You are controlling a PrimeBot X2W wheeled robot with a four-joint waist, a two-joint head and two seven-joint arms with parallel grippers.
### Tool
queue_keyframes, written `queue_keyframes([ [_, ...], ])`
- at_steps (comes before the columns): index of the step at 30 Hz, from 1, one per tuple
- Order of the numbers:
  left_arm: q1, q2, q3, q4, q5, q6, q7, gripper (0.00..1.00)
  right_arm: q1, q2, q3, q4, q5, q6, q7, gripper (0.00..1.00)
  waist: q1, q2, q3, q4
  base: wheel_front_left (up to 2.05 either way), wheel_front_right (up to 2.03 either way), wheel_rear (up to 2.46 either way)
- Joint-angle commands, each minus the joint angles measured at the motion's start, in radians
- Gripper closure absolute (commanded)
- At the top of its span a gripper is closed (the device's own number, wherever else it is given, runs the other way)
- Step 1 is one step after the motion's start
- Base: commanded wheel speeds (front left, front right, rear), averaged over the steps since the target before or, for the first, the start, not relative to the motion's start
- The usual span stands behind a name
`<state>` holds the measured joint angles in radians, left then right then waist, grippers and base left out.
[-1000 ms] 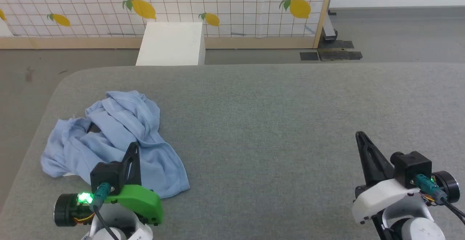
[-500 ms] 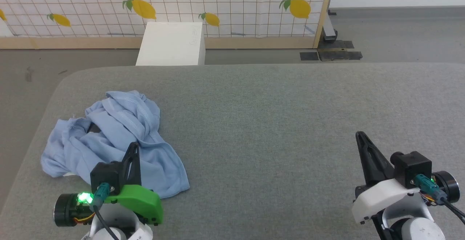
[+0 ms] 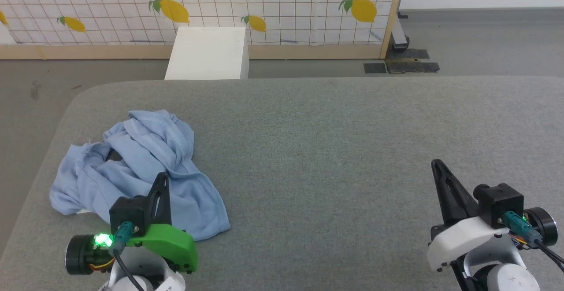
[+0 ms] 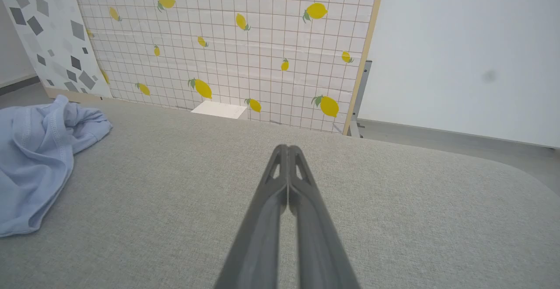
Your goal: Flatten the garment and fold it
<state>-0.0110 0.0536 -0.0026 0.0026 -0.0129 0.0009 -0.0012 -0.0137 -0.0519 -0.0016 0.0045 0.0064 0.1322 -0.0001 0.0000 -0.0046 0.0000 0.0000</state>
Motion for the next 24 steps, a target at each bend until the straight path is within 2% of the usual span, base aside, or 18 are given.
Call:
queue_keyframes([
  [1, 0.011, -0.003, 0.003, -0.003, 0.013, -0.001, 0.001, 1.0, 0.014, 0.002, 0.002, -0.005, -0.006, -0.002, 0.0, 1.0, 0.0, 0.0046, 0.0, 0.0, 0.0, 0.0, 0.0],
  [12, 0.011, -0.003, 0.003, -0.003, 0.013, -0.001, 0.001, 1.0, 0.014, 0.002, 0.002, -0.005, -0.006, -0.002, 0.0, 1.0, 0.0, 0.0046, 0.0, 0.0, 0.0, 0.0, 0.0],
  [13, 0.0, 0.0, 0.0, 0.0, 0.0, 0.0, 0.0, 0.0, 0.0, 0.0, 0.0, 0.0, 0.0, 0.0, 0.0, 0.0, 0.0, 0.0, 0.0, 0.0, 0.0, 0.0, 0.0],
  [24, 0.002, 0.0, -0.003, 0.011, -0.017, -0.004, -0.013, 0.0, 0.006, 0.0, -0.003, 0.01, 0.02, 0.0, -0.013, 0.0, 0.0, 0.0002, 0.0, 0.0, 0.0, 0.0, 0.0],
])
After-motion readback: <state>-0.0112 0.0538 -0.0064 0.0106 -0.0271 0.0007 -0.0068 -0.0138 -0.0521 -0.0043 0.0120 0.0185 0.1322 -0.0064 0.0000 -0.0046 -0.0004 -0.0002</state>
